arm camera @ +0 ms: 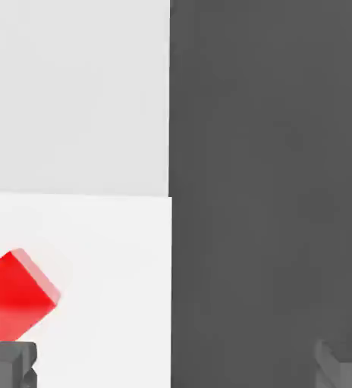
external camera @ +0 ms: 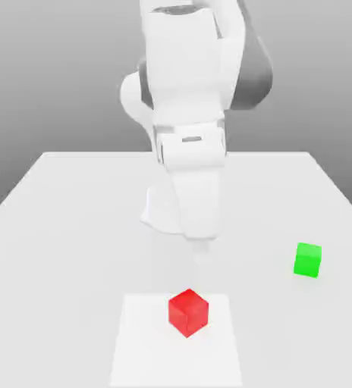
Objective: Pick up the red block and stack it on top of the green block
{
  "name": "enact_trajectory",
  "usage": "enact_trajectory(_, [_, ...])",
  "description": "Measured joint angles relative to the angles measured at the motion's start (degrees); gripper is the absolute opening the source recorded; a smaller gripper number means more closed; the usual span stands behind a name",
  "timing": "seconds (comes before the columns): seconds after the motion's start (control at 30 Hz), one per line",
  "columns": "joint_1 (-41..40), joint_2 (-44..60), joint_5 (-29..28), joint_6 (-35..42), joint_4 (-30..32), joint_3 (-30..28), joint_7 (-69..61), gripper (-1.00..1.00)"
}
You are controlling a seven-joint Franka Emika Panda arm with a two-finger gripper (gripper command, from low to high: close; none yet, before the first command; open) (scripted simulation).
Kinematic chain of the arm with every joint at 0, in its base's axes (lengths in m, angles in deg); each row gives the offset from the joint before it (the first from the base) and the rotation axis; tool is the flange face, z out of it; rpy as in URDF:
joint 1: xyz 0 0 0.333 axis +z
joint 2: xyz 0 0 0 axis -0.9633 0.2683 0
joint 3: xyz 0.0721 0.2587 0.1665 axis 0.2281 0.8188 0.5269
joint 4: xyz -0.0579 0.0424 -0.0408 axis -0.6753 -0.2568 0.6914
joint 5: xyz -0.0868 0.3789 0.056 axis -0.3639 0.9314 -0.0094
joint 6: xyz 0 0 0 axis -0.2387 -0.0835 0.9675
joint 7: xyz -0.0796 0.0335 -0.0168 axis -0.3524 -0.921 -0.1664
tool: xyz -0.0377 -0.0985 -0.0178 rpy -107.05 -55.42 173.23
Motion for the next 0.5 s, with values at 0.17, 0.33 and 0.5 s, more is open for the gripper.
enact_trajectory(0.17, [2.4,4.6,0.8,-2.8,2.9,-2.0,-13.1,0.0])
enact_trajectory(0.33, [3.6,9.2,1.4,-5.6,5.7,-2.7,-26.1,0.0])
enact_trajectory(0.5, [3.4,15.8,9.1,-10.2,6.0,-0.4,-36.8,0.0])
